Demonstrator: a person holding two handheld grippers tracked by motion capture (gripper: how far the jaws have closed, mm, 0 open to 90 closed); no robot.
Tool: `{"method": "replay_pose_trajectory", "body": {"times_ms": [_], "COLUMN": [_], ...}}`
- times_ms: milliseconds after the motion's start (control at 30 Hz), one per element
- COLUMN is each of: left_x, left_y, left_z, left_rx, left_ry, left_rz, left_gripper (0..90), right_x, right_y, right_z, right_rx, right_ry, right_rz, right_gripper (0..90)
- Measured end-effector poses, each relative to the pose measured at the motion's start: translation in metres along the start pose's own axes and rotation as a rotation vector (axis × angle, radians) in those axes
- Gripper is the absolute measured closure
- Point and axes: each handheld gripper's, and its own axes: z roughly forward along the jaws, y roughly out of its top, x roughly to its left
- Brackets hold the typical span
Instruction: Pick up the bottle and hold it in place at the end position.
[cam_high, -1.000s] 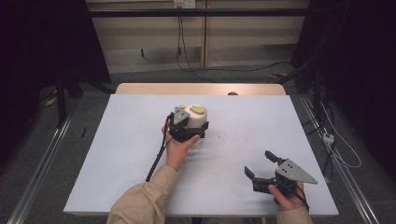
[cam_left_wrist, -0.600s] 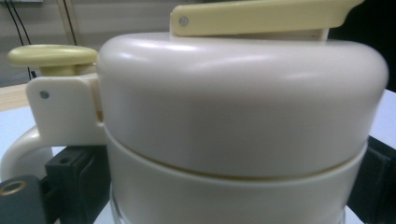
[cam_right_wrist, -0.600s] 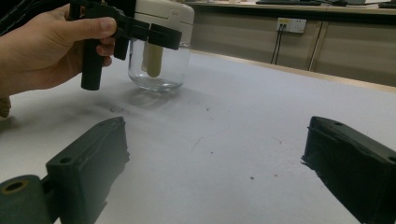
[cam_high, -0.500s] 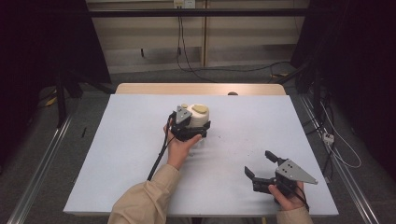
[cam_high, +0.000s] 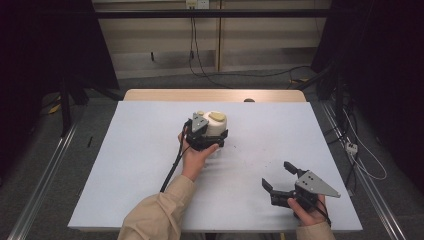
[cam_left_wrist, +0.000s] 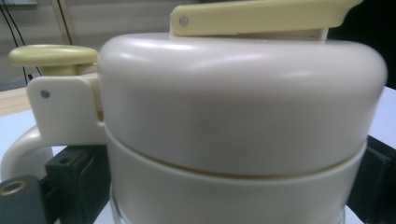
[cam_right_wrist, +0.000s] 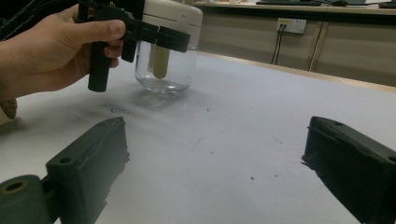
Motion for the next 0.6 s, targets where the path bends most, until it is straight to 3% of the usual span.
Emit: {"method": "replay_pose_trajectory", "body": {"times_ms": [600], "left_x": [-0.0051], "left_y": [-0.0039], "left_z": [0.0081], "left_rx": [0.006], "left_ry": [-0.001], "left_rz": [-0.001], "left_gripper": [5.4], "right_x": [-0.0009], "right_y": [-0.0002], "right_z": [-0.0004], "right_rx": [-0.003], "right_ry": [-0.001], "right_rz": [0.002], "right_gripper": [5.4]}}
